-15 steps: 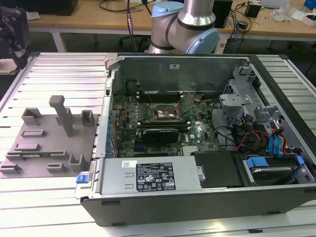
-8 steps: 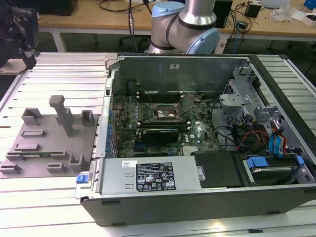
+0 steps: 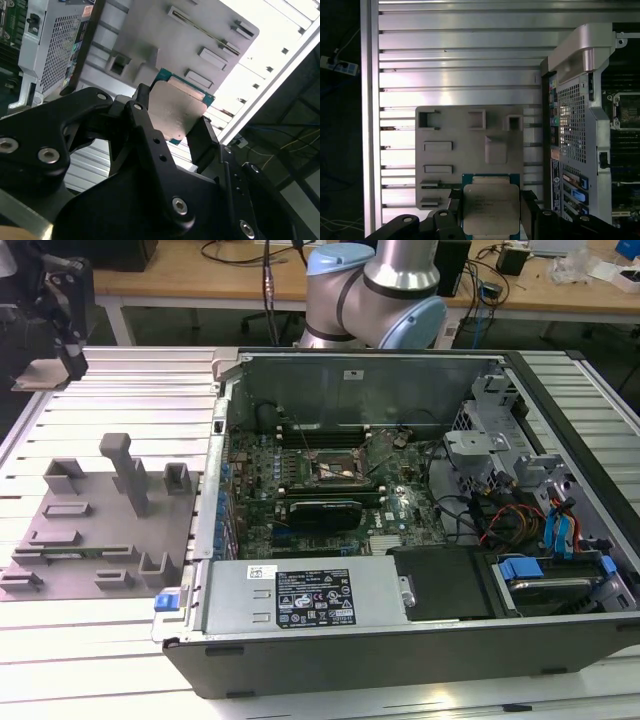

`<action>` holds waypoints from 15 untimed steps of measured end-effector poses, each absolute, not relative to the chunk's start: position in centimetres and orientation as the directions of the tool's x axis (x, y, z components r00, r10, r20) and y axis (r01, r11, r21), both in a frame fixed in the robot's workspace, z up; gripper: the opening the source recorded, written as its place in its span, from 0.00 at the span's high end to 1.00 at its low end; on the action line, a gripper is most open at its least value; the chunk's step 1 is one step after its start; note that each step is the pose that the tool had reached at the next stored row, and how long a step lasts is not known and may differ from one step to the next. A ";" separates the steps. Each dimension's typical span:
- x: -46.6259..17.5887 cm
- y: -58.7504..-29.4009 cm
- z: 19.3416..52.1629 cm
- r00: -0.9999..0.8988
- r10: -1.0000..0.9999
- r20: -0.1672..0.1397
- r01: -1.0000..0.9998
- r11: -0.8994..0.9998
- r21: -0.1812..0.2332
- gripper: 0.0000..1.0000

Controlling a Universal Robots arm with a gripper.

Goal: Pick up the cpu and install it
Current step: 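Pick up the cpu and move it towards the insertion slot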

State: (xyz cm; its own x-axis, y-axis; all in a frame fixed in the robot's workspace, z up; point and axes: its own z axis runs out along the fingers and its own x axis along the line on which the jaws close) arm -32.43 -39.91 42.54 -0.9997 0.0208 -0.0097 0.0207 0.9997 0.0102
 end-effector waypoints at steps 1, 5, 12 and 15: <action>-32.2 -39.9 42.5 -1.000 0.021 -0.010 0.021 1.000 0.010 0.45; -31.3 -39.9 42.5 -1.000 0.021 -0.010 0.021 1.000 0.010 0.45; -29.8 -39.9 42.5 -1.000 0.021 -0.009 0.021 1.000 0.010 0.45; -29.2 -39.9 42.5 -1.000 0.021 -0.009 0.021 1.000 0.010 0.45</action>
State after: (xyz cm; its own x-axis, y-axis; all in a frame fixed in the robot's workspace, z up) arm -29.19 -39.92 42.54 -0.9997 0.0207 -0.0086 0.0206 0.9997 0.0102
